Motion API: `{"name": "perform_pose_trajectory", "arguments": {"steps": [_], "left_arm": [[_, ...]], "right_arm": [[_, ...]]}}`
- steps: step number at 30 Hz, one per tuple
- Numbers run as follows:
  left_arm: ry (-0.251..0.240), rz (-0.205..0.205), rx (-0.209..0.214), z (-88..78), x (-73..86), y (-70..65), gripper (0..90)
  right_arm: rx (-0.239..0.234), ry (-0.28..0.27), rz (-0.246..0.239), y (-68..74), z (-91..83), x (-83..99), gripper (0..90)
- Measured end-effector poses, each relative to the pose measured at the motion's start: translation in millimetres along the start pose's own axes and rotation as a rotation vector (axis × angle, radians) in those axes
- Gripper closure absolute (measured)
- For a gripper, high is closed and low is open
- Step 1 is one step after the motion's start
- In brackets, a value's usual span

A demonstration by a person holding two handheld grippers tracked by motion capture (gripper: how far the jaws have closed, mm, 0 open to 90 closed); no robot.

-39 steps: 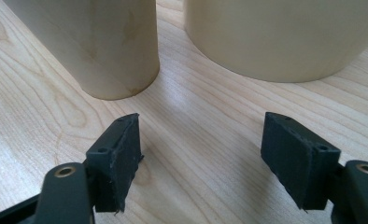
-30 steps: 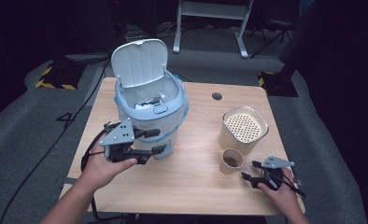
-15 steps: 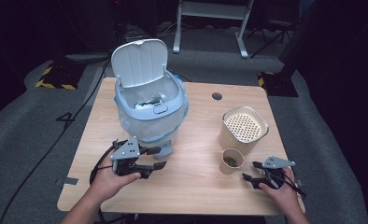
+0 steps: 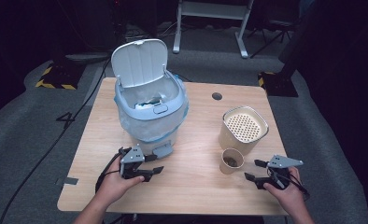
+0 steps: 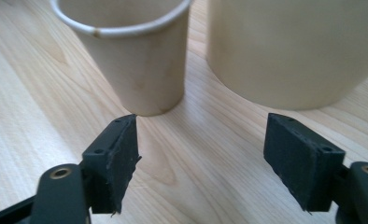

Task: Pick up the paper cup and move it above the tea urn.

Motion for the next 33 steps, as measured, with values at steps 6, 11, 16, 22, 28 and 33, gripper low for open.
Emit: {"name": "perform_pose_trajectory", "arguments": {"steps": [6, 11, 16, 22, 28, 33], "left_arm": [[0.069, -0.011, 0.008, 9.8, 14.9, -0.4, 45.8], [0.132, 0.004, -0.014, 14.0, 24.3, 0.4, 44.7], [0.196, 0.038, -0.034, 18.7, 33.1, -1.1, 41.3], [0.218, 0.058, -0.057, 21.4, 34.2, -2.3, 36.7], [0.223, 0.029, -0.083, 22.2, 34.3, -2.0, 31.6], [0.224, 0.031, -0.083, 22.1, 34.3, -1.5, 31.4]], "right_arm": [[-0.045, -0.03, -0.024, 9.3, 1.3, -3.3, 24.8], [-0.053, -0.042, -0.056, 16.7, 4.2, -8.6, 22.1], [-0.097, -0.065, -0.057, 23.9, 15.8, -15.4, 19.8], [-0.139, -0.094, -0.053, 28.9, 33.4, -20.6, 17.4], [-0.166, -0.109, -0.043, 31.6, 46.2, -23.3, 17.4], [-0.175, -0.103, -0.074, 37.2, 56.3, -24.7, 24.5]]}}
Point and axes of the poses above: each handheld gripper's, and its own axes: z roughly forward along the jaws, x roughly out of its underside, y roughly to its left, the point moved 7 cm from there along z, roughly forward along the jaws, and after that the axes turned 15 degrees about z, right-handed, at the moved point
